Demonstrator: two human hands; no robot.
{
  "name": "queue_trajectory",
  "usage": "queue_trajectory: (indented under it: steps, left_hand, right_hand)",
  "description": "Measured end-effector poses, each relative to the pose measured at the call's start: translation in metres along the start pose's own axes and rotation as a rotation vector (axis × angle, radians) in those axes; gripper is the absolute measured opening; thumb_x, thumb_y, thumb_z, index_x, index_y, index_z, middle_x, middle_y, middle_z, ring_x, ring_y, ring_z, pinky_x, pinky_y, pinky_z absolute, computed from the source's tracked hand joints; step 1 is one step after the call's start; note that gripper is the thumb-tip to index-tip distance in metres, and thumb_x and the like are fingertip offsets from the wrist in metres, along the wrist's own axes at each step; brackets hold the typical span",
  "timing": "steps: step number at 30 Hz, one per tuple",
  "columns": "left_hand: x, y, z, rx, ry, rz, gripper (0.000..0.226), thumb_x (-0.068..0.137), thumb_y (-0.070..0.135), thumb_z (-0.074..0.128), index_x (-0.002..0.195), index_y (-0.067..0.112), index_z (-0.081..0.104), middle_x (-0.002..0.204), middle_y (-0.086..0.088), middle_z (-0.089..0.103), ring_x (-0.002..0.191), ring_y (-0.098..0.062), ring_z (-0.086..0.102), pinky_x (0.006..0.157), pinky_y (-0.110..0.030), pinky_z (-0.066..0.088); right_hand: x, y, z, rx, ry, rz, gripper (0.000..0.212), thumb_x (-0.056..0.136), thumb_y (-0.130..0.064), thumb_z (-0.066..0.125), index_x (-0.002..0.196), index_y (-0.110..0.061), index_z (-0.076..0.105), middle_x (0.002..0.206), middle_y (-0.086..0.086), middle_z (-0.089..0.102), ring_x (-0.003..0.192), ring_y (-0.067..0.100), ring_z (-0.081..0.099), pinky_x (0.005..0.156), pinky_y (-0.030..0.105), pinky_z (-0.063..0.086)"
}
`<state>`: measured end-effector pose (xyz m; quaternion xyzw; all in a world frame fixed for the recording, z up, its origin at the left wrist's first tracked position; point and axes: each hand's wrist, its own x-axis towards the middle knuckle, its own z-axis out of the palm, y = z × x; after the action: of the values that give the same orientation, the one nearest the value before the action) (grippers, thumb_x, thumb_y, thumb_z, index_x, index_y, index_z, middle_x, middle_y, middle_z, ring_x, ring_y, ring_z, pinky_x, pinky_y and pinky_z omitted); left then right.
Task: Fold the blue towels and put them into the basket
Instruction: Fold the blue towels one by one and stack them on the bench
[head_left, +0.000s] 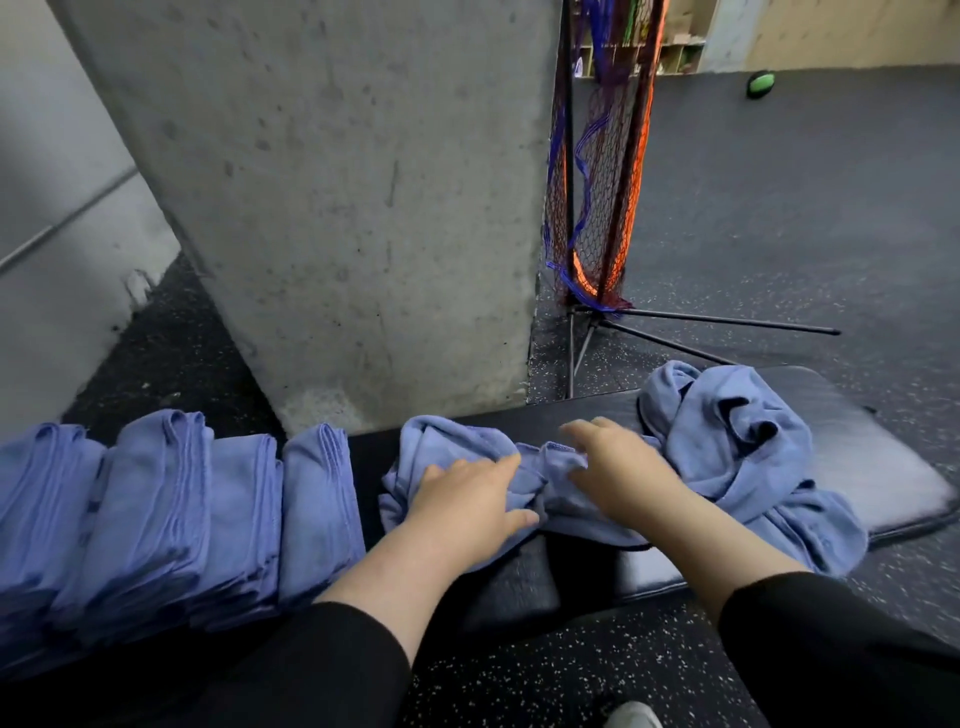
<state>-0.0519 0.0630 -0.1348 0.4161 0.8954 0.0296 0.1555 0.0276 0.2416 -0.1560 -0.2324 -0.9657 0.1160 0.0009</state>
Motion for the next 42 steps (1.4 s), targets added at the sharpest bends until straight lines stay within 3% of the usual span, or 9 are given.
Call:
queue_trajectory:
  steps: [8, 14, 16, 18, 21, 26, 30, 37, 42]
  left_hand:
    - [0.008, -0.012, 0.003, -0.087, 0.074, -0.152, 0.025, 0.102, 0.035, 0.045, 0.117, 0.031, 0.064, 0.112, 0.003, 0.068, 0.120, -0.020, 0.052, 0.094, -0.030, 0.037]
    - [-0.004, -0.002, -0.031, -0.353, 0.172, 0.007, 0.060, 0.099, 0.044, 0.055, 0.154, 0.031, 0.035, 0.153, 0.011, 0.041, 0.139, -0.012, 0.042, 0.110, -0.028, 0.030]
    - [-0.004, 0.000, -0.038, -0.558, 0.145, 0.048, 0.052, 0.100, 0.039, 0.057, 0.149, 0.030, 0.044, 0.143, 0.011, 0.054, 0.130, -0.010, 0.051, 0.102, -0.021, 0.034]
    - [-0.004, -0.004, -0.038, -0.609, 0.213, 0.058, 0.017, 0.101, 0.032, 0.056, 0.112, 0.023, 0.065, 0.099, 0.008, 0.067, 0.095, -0.012, 0.061, 0.079, -0.027, 0.042]
    - [-0.006, -0.011, -0.045, -0.733, 0.337, 0.020, 0.030, 0.101, 0.025, 0.054, 0.074, 0.013, 0.052, 0.062, 0.003, 0.049, 0.063, -0.017, 0.045, 0.059, -0.031, 0.036]
    - [-0.005, -0.033, -0.059, -1.037, 0.433, -0.144, 0.021, 0.091, 0.018, 0.052, 0.071, 0.015, 0.057, 0.062, 0.005, 0.055, 0.062, -0.018, 0.051, 0.064, -0.042, 0.049]
    - [-0.017, -0.032, -0.060, -0.997, 0.302, 0.059, 0.026, 0.091, 0.022, 0.071, 0.116, 0.027, 0.067, 0.102, 0.013, 0.074, 0.095, 0.003, 0.067, 0.083, -0.013, 0.051]
    - [-0.022, -0.029, -0.067, -1.035, 0.470, -0.036, 0.036, 0.099, 0.026, 0.060, 0.066, 0.014, 0.051, 0.056, 0.007, 0.045, 0.057, -0.012, 0.040, 0.059, -0.031, 0.035]
    - [-0.027, -0.040, -0.084, -1.170, 0.676, -0.122, 0.034, 0.101, 0.029, 0.054, 0.082, 0.002, 0.053, 0.066, -0.004, 0.049, 0.064, -0.015, 0.044, 0.064, -0.034, 0.039]
  right_hand:
    - [-0.009, 0.001, -0.002, -0.225, -0.007, 0.079, 0.020, 0.093, -0.032, 0.054, 0.110, -0.028, 0.064, 0.118, 0.000, 0.060, 0.119, 0.025, 0.054, 0.091, 0.038, 0.038]
    - [-0.012, -0.033, -0.039, 0.273, 0.147, -0.141, 0.005, 0.090, -0.028, 0.063, 0.095, -0.027, 0.061, 0.087, 0.000, 0.068, 0.092, 0.029, 0.063, 0.072, 0.037, 0.042]
    - [-0.012, -0.042, -0.050, 0.397, 0.150, -0.195, 0.009, 0.087, -0.022, 0.067, 0.094, -0.028, 0.065, 0.080, -0.006, 0.069, 0.082, 0.016, 0.064, 0.072, 0.034, 0.045]
    - [-0.012, -0.046, -0.057, 0.482, 0.188, -0.206, 0.009, 0.086, -0.020, 0.070, 0.090, -0.027, 0.066, 0.073, -0.012, 0.065, 0.070, -0.001, 0.058, 0.067, 0.026, 0.044]
    - [-0.008, -0.044, -0.061, 0.577, 0.198, -0.158, 0.012, 0.084, -0.025, 0.076, 0.086, -0.021, 0.065, 0.071, -0.007, 0.065, 0.064, 0.006, 0.054, 0.062, 0.028, 0.043]
    - [-0.012, -0.038, -0.063, 0.741, 0.128, -0.116, 0.024, 0.091, -0.017, 0.071, 0.071, -0.015, 0.057, 0.056, -0.014, 0.048, 0.050, -0.001, 0.036, 0.048, 0.015, 0.029]
    - [-0.011, -0.054, -0.071, 0.745, 0.132, -0.202, 0.016, 0.094, -0.012, 0.064, 0.078, -0.016, 0.060, 0.063, -0.011, 0.056, 0.056, -0.003, 0.042, 0.055, 0.017, 0.035]
    - [-0.010, -0.069, -0.074, 0.658, 0.068, -0.276, 0.024, 0.090, -0.032, 0.072, 0.072, -0.019, 0.063, 0.057, -0.010, 0.052, 0.056, -0.001, 0.040, 0.054, 0.023, 0.036]
    - [-0.006, -0.055, -0.069, 0.438, -0.014, -0.253, 0.028, 0.080, -0.043, 0.080, 0.073, -0.020, 0.065, 0.075, -0.008, 0.059, 0.065, 0.003, 0.053, 0.069, 0.029, 0.043]
